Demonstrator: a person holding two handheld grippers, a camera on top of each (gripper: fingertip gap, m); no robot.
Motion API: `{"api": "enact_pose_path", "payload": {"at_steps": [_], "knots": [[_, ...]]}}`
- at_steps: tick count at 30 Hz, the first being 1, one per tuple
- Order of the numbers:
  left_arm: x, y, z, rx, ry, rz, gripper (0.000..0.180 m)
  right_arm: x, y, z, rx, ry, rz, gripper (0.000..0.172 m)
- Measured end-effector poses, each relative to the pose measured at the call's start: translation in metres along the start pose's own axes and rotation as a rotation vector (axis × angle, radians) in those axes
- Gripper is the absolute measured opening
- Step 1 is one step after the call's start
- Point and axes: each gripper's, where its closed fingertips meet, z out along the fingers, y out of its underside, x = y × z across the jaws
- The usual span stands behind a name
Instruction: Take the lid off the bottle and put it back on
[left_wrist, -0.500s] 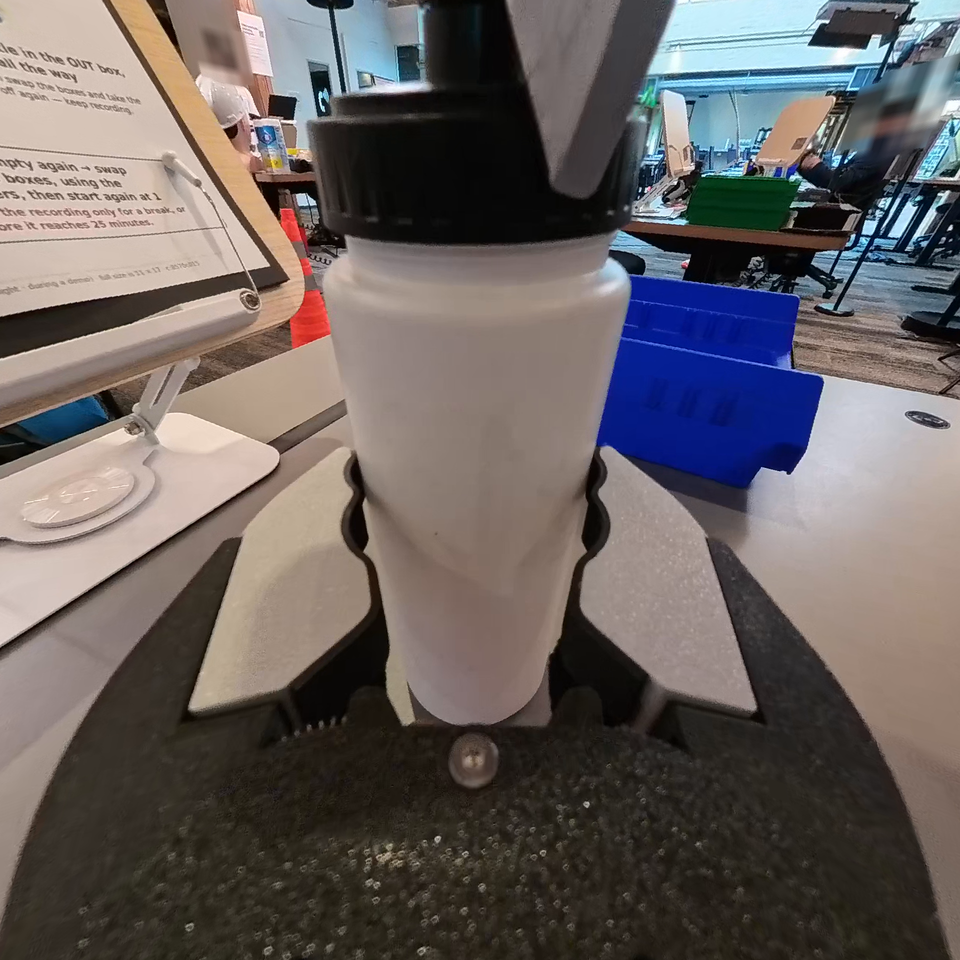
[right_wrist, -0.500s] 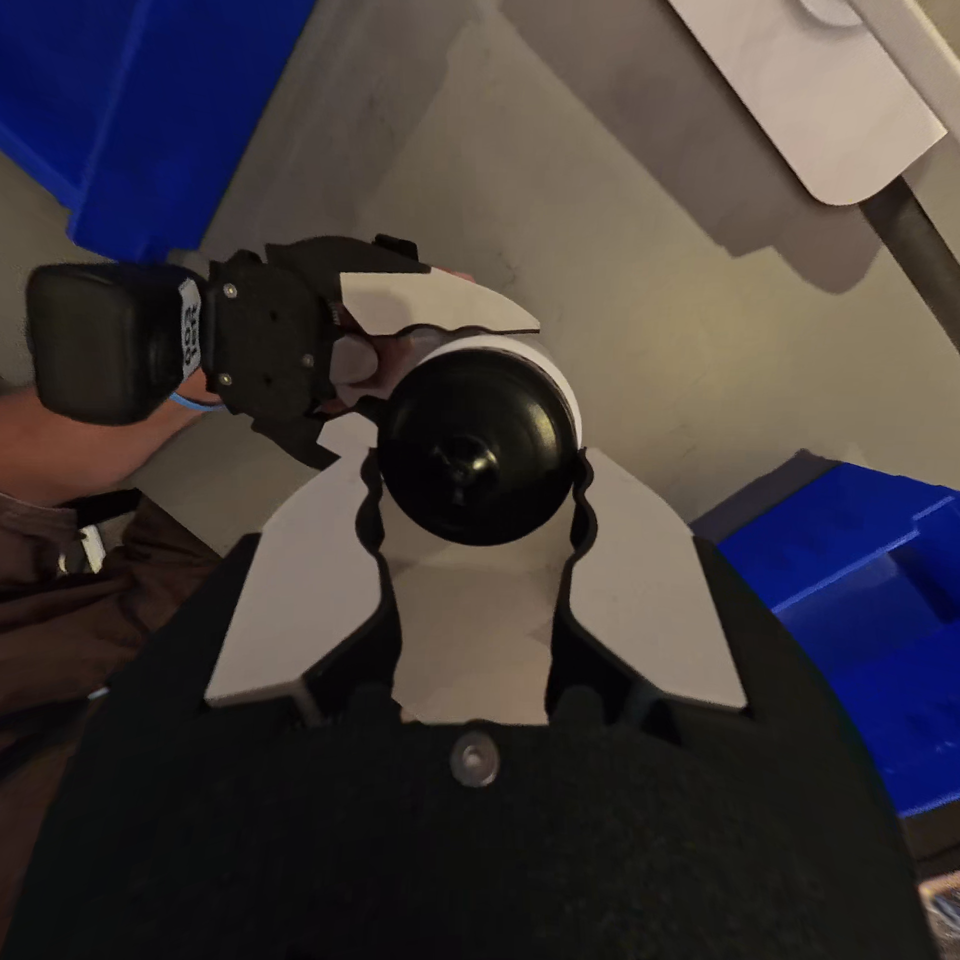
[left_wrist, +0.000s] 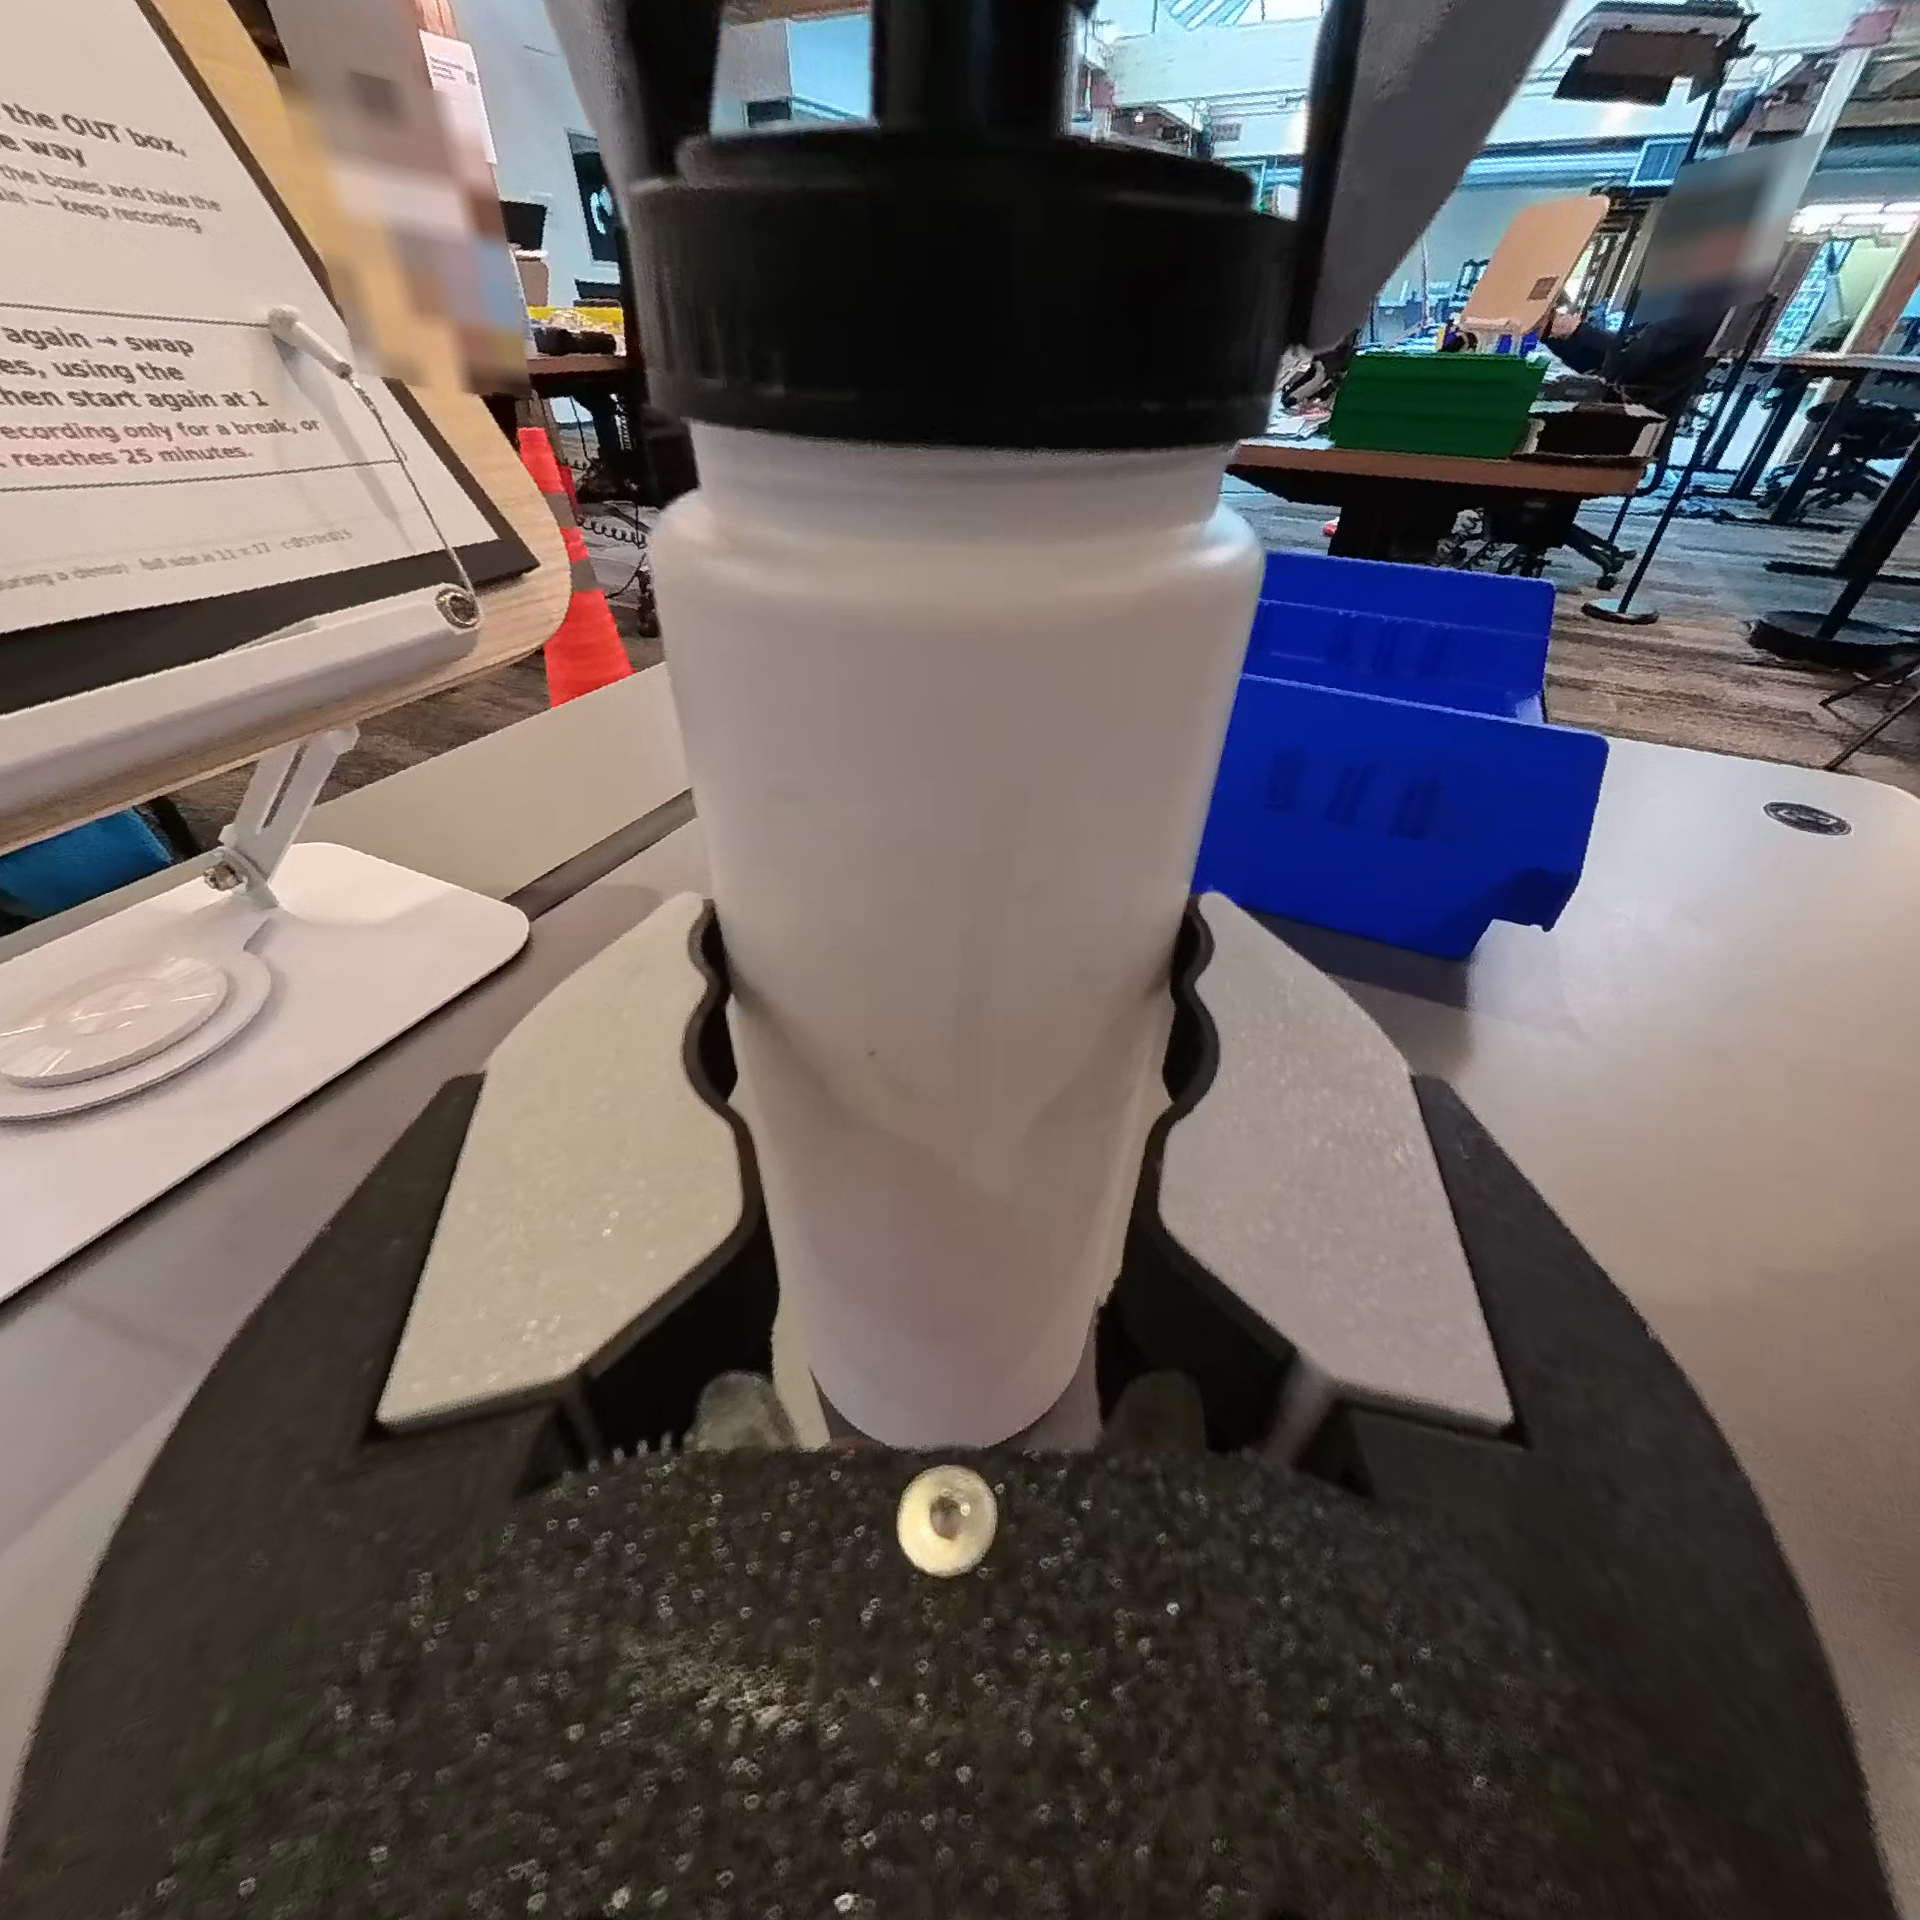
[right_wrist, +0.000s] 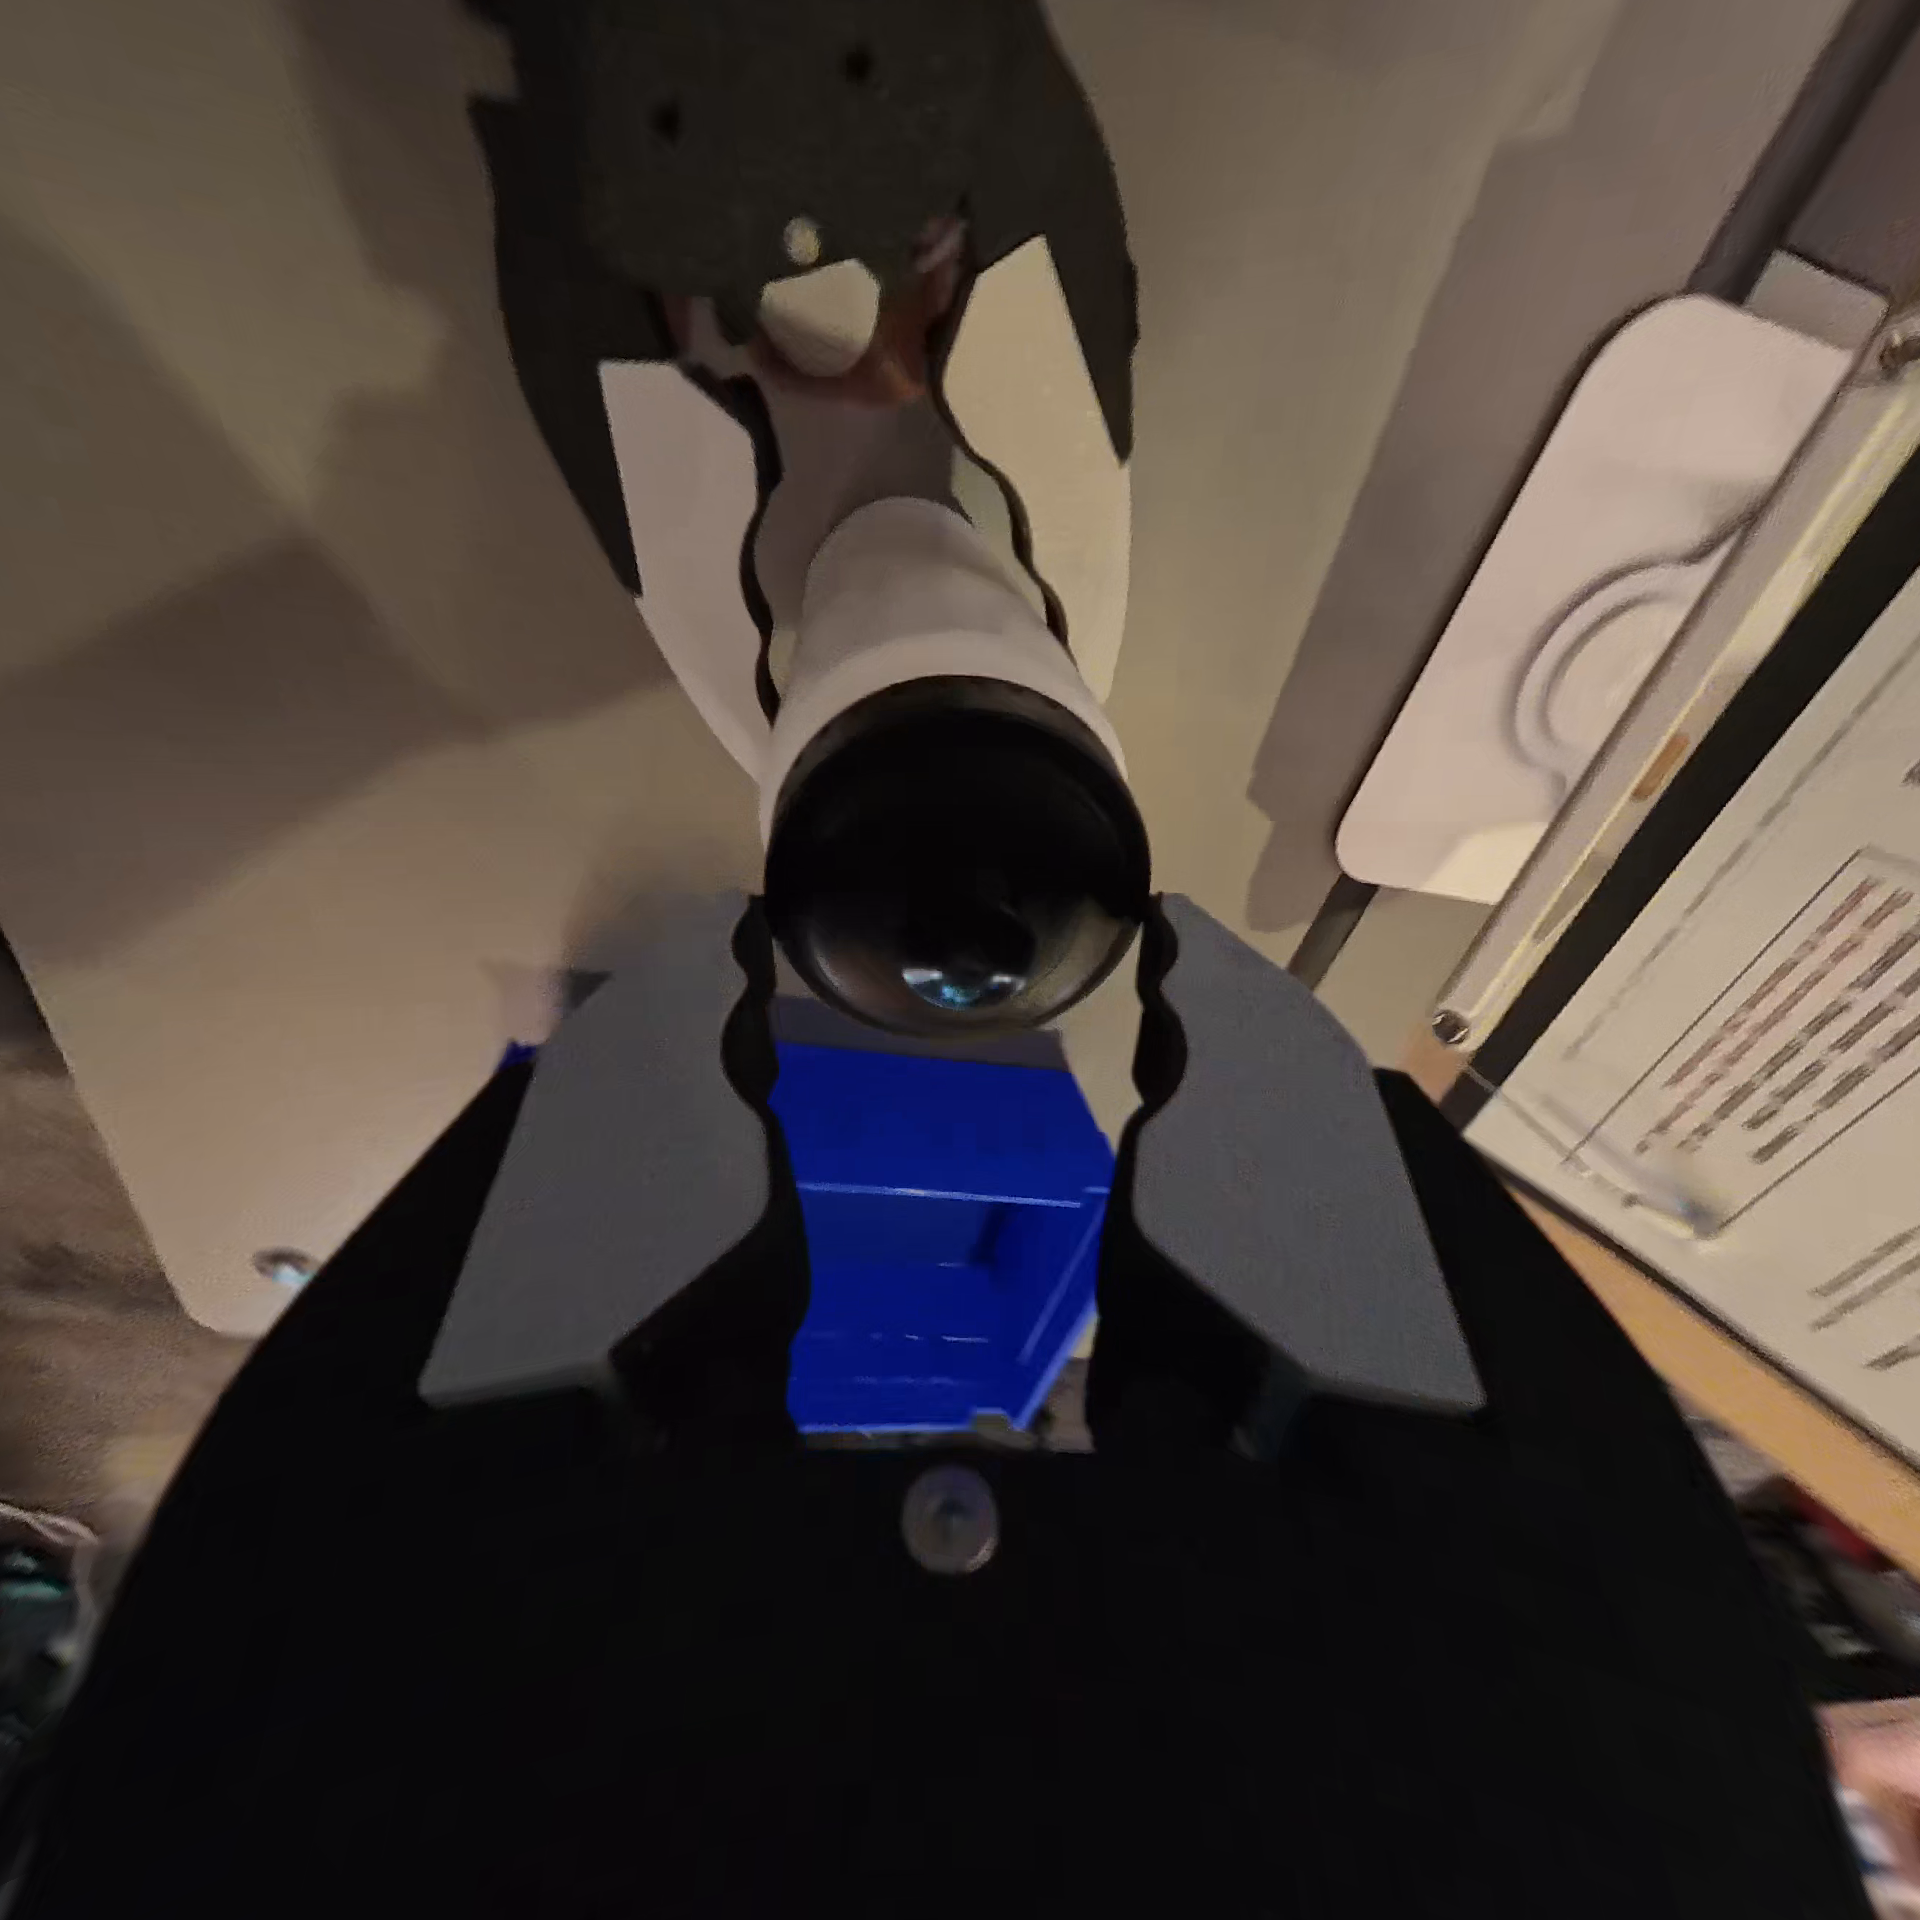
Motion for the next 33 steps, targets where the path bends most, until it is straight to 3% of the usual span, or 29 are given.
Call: {"api": "enact_pose_path", "payload": {"at_steps": [3,6,9,12,14,17,19,21,27,30,31,33], "knots": [[-0.001,0.0,0.0,-0.001,-0.002,-0.004,0.081,0.002,0.0,0.0,-0.033,0.014,-0.119,0.067],[-0.002,0.001,-0.001,-0.002,0.001,-0.012,0.081,0.001,-0.004,-0.001,-0.008,-0.002,-0.125,0.073],[-0.001,0.001,-0.001,-0.005,-0.001,-0.005,0.081,0.001,-0.011,-0.005,0.059,-0.001,-0.025,0.091],[0.0,0.001,-0.001,-0.008,-0.004,-0.002,0.081,0.012,-0.024,-0.016,0.209,0.08,0.21,0.104],[0.0,0.001,-0.001,-0.009,-0.008,-0.006,0.081,0.017,-0.031,-0.024,0.324,0.102,0.431,0.092],[-0.001,0.001,-0.001,-0.01,-0.017,-0.007,0.081,0.022,-0.008,-0.022,0.306,0.118,0.842,0.096],[-0.002,0.001,-0.001,-0.007,-0.028,-0.01,0.081,0.012,-0.006,-0.018,0.341,0.034,1.021,0.098],[-0.003,0.001,-0.001,-0.004,-0.035,-0.014,0.081,0.001,-0.008,-0.012,0.349,-0.041,1.105,0.097],[-0.003,0.001,-0.001,-0.009,-0.058,-0.01,0.081,0.002,-0.004,0.0,0.281,0.013,1.179,0.096],[-0.002,0.002,-0.001,-0.015,-0.064,-0.004,0.081,0.003,-0.003,0.009,0.24,0.025,1.185,0.084],[-0.002,0.002,-0.001,-0.016,-0.064,-0.005,0.081,0.001,-0.009,0.009,0.269,-0.028,1.199,0.072],[-0.002,0.002,-0.001,-0.013,-0.063,-0.005,0.081,0.001,-0.008,0.009,0.254,-0.025,1.206,0.072]]}}
